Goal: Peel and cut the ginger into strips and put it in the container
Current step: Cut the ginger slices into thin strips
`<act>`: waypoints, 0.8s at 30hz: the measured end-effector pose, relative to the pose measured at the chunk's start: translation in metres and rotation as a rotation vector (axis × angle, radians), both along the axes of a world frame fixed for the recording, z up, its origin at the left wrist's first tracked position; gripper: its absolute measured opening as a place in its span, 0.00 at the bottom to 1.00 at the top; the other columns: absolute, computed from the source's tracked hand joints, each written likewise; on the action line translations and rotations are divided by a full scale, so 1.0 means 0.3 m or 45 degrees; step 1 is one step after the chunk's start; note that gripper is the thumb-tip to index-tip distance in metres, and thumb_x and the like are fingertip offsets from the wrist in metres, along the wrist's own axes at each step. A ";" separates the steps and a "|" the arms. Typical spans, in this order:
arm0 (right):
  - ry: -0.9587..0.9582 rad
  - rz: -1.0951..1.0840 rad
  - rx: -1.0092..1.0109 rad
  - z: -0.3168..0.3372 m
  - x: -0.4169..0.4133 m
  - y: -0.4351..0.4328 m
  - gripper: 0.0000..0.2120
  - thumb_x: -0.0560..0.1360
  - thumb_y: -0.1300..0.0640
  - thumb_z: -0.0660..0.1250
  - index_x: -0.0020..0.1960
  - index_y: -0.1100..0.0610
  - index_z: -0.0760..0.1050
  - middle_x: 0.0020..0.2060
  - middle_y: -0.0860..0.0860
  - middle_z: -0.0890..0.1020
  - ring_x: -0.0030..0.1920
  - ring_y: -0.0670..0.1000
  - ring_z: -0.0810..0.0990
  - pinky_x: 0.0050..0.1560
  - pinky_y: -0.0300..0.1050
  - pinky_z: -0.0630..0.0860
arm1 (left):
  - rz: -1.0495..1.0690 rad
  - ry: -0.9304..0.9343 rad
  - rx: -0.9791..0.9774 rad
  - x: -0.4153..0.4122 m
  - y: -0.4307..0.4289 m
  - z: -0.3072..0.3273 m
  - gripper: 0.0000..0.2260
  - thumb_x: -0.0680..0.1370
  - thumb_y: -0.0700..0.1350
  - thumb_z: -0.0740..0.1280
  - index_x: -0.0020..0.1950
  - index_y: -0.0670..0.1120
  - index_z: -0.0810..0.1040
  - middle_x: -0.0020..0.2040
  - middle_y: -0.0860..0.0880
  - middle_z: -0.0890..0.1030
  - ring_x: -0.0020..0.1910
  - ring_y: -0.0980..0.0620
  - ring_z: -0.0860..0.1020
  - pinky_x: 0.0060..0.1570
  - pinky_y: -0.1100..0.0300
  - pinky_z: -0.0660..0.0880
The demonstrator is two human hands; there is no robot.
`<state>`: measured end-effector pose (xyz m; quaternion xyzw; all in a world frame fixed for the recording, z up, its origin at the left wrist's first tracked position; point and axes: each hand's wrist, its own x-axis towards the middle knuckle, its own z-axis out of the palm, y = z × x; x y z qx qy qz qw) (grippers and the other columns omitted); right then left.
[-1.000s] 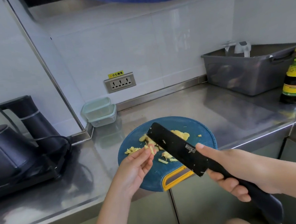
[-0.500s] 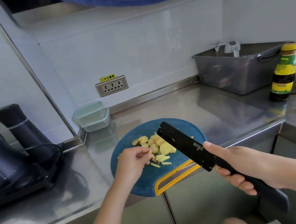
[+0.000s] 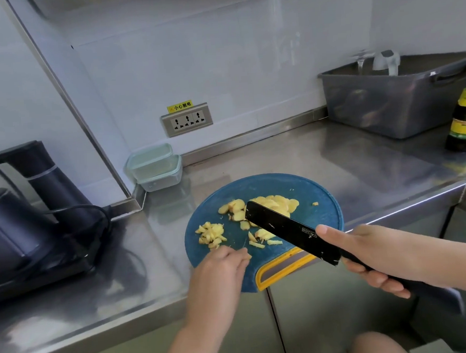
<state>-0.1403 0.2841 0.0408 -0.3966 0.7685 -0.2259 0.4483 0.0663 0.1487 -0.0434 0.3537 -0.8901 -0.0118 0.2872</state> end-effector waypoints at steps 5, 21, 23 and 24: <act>0.200 0.059 0.174 0.002 0.054 -0.034 0.30 0.74 0.30 0.50 0.33 0.56 0.61 0.19 0.51 0.64 0.17 0.50 0.63 0.18 0.38 0.65 | -0.013 0.088 0.022 0.009 -0.001 -0.014 0.07 0.69 0.43 0.77 0.45 0.50 0.85 0.39 0.57 0.81 0.37 0.58 0.79 0.35 0.68 0.72; 0.084 -0.061 0.116 0.044 0.011 -0.010 0.30 0.75 0.32 0.51 0.31 0.57 0.63 0.18 0.51 0.65 0.14 0.48 0.63 0.16 0.36 0.63 | 0.078 0.005 0.809 -0.121 -0.144 0.135 0.03 0.74 0.47 0.72 0.46 0.52 0.80 0.41 0.57 0.80 0.42 0.61 0.76 0.40 0.69 0.69; 0.111 -0.067 0.120 0.045 0.011 -0.007 0.30 0.74 0.31 0.51 0.31 0.57 0.63 0.17 0.51 0.65 0.14 0.49 0.63 0.17 0.36 0.63 | 0.076 0.016 0.865 -0.119 -0.151 0.140 0.05 0.73 0.46 0.73 0.43 0.53 0.79 0.41 0.56 0.80 0.41 0.60 0.77 0.39 0.68 0.69; 0.121 -0.067 0.116 0.044 0.011 -0.002 0.30 0.74 0.31 0.51 0.31 0.57 0.63 0.17 0.50 0.65 0.14 0.49 0.63 0.17 0.36 0.63 | 0.075 0.030 0.894 -0.115 -0.152 0.140 0.05 0.72 0.46 0.73 0.43 0.53 0.78 0.40 0.55 0.81 0.40 0.60 0.78 0.39 0.67 0.70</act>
